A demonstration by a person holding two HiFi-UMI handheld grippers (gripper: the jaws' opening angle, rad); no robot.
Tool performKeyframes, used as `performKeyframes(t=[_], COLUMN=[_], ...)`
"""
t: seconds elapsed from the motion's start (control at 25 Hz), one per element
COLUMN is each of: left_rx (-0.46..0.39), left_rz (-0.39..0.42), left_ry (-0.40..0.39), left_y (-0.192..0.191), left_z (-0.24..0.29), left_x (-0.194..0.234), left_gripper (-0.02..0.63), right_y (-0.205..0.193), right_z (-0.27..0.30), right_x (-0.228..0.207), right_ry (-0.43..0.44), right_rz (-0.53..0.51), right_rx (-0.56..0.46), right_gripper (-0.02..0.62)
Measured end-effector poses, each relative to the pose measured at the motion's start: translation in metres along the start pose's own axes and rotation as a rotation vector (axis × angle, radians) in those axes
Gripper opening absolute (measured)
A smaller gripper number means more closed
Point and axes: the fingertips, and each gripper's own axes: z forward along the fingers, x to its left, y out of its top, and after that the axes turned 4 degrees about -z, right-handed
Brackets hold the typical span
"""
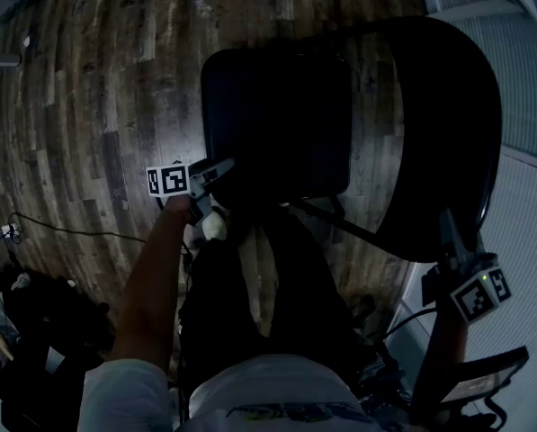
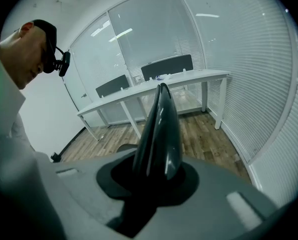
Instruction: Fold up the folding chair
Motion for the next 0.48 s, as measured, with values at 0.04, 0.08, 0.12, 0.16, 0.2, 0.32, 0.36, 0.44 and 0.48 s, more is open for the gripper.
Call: performKeyframes(t=[0.04,0.08,0.12,0.16,0.2,0.32,0.36,0.44,0.48], left_rx=[0.002,0.003,0.004,0.005,0.005,0.007,0.009,0.018,0.023], left_rz=[0.002,0.004,0.006,0.008,0.008,0.010,0.010,0.011,0.012], left_ry=[0.004,0.008,0.011,0.014,0.017,0.027,0.030,0.031,0.030], left_y=[-0.001,-0.001,-0.001,0.000,0.000,-0.001,-0.001,-0.003,-0.004], left_z=[0.000,0.001,0.001,0.002,0.003,0.006,0.006,0.007,0.008], left_x=[-0.006,-0.011,-0.015,-0.020,-0.025,-0.042,-0.047,-0.058,-0.064], left_gripper=[0.279,0.276,0.272,0.267,0.264,0.255,0.252,0.244,0.239], right_y=[0.002,0.004,0.006,0.009,0.012,0.019,0.021,0.024,0.026], right_z=[-0.003,-0.004,-0.005,-0.006,-0.007,-0.011,-0.013,-0.017,-0.019], right_x=[0.001,0.003,0.005,0.006,0.007,0.009,0.010,0.013,0.015], right_ry=[-0.003,-0.006,-0.008,-0.010,-0.012,-0.016,-0.018,-0.021,-0.022], right_rz=[-0.004,-0.008,-0.012,-0.016,-0.019,-0.020,-0.018,-0.018,-0.017], right_rx=[-0.001,-0.002,-0.001,0.000,0.001,0.002,0.000,-0.005,-0.007], right_gripper=[0.074,0.074,0.074,0.074,0.074,0.072,0.072,0.072,0.072])
